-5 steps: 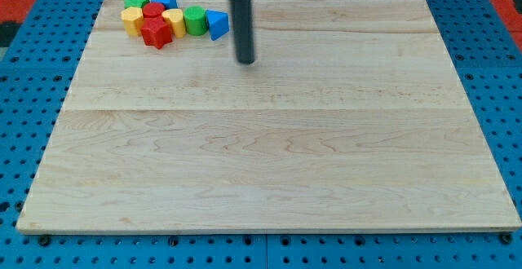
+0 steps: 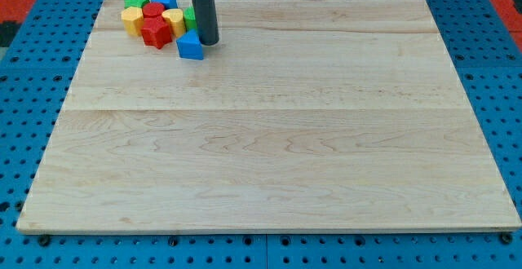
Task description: Push the blue triangle towards the bottom left
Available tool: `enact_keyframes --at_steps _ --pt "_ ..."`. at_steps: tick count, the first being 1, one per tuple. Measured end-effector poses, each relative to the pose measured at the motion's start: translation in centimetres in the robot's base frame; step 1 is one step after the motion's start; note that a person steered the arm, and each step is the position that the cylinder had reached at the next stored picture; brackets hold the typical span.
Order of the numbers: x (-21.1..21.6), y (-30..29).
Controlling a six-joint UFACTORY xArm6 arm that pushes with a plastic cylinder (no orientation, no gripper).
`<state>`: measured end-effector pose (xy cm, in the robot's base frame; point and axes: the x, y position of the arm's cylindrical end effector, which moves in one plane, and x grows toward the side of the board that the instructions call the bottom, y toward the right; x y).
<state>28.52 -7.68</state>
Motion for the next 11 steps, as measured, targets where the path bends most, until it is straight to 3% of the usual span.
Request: enact_keyframes --at_steps 1,2,3,4,5,6,7,8,10,11 --pt "1.1 -2.3" --pt "6.1 -6.8" --pt "13.0 -7.8" --pt "15.0 -8.7" --pt "11.3 -8.1" --pt "10.9 -11.2" --pt "13.6 -14.2" --pt "12.5 -16.5" --pt "21.5 -14.9" --pt "22.5 -14.4"
